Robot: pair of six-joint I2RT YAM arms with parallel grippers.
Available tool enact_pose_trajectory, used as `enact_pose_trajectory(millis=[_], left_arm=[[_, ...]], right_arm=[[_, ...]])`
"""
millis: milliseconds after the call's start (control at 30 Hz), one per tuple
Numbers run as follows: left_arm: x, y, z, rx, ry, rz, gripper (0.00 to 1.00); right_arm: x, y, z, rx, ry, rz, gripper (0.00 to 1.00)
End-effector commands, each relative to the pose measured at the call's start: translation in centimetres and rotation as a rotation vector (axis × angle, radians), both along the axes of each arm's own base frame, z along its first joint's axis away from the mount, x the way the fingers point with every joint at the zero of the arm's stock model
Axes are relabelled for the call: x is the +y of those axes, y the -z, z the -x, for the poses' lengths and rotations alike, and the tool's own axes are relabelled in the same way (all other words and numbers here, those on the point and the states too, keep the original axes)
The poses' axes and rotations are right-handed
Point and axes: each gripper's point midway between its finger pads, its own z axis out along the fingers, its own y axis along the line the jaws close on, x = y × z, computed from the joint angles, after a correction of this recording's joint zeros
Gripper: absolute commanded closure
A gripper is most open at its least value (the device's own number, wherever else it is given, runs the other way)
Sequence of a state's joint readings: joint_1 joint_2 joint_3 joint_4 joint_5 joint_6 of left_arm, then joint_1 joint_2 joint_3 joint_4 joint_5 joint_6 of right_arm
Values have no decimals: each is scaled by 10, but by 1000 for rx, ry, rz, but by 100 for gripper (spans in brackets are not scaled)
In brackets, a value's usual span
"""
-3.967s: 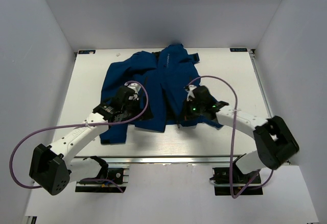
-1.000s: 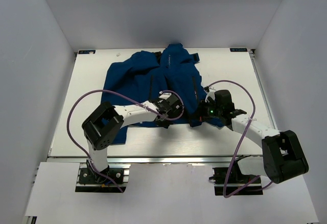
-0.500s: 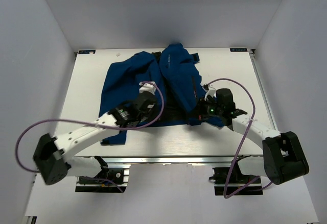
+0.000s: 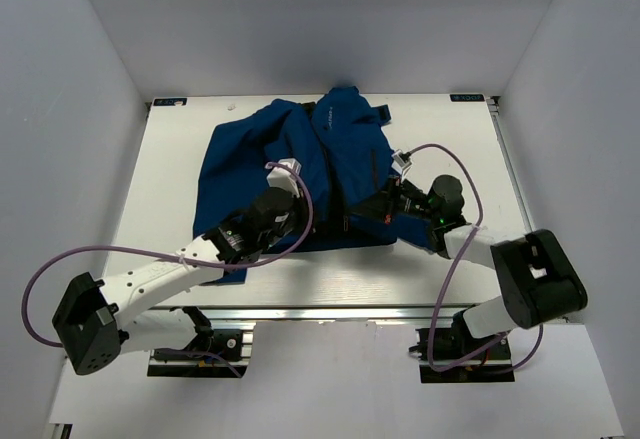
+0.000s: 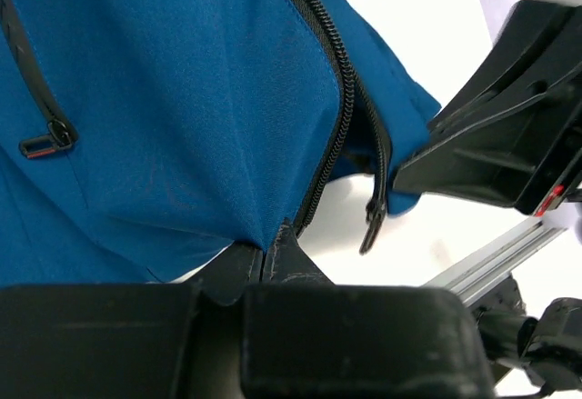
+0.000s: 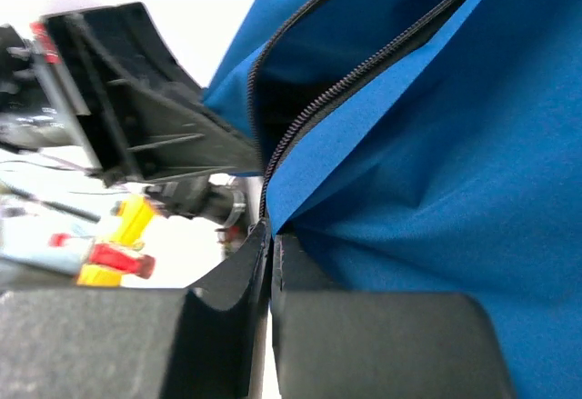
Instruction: Zip up the jacket
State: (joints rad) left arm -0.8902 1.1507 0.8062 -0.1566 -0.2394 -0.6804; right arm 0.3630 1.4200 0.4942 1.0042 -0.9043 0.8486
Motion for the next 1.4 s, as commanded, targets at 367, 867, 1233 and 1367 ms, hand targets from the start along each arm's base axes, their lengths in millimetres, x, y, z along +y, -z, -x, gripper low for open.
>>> enact_pose_trajectory(millis=[367,867,1233,1367], left_arm=[[-5,-45,-4,-119,-54,320,100],[-4,-46,-3,-56,-103,398,100],[-4,-40,-3,-44,-104,375,100],[-3,-38,-1,-38,-104,369,100]], right_arm=[[15,-21,13,-161,-43,-71,100],[26,-30,5,-210,7,-98,100],[26,-33,3,-224,21,-92,100],[26,-36,3,-227,18,-95,100]])
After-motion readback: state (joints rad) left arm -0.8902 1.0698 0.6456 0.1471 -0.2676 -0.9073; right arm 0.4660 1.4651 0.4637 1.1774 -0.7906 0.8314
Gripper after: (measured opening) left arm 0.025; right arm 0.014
